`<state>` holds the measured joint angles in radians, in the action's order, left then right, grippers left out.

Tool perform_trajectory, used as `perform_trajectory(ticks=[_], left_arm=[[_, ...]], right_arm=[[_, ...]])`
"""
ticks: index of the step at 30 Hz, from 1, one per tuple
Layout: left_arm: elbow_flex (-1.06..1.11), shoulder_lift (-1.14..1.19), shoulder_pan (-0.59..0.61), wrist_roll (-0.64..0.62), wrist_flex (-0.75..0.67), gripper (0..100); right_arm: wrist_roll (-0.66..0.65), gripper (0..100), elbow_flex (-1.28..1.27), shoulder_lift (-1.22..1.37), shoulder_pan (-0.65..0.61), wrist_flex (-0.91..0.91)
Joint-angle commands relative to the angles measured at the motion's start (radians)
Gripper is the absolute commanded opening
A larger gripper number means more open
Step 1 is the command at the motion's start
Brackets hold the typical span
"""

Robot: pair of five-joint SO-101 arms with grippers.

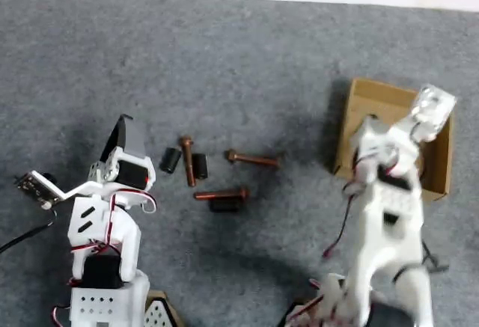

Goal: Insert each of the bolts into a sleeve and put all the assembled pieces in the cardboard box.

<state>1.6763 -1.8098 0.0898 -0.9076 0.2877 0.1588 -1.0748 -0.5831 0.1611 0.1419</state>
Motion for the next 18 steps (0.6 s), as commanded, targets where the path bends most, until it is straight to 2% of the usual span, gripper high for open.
perform_trajectory(ticks=[1, 6, 11, 18], left_arm=[[0.019, -0.007, 0.007, 0.009, 0.015, 1], [0.019, -0.005, 0.007, 0.009, 0.015, 1], [0.019, -0.005, -0.013, 0.018, 0.021, 1], [0.019, -0.005, -0.105, 0.207, 0.089, 1]], right_arm=[[0.011, 22.8, -0.154, -0.325, -0.111, 0.008], [0.009, 22.8, -0.364, -0.684, -0.225, 0.013], [0.009, 22.8, -0.536, -0.969, -0.262, 0.027], [0.009, 22.8, -0.634, -1.264, -0.318, 0.242]])
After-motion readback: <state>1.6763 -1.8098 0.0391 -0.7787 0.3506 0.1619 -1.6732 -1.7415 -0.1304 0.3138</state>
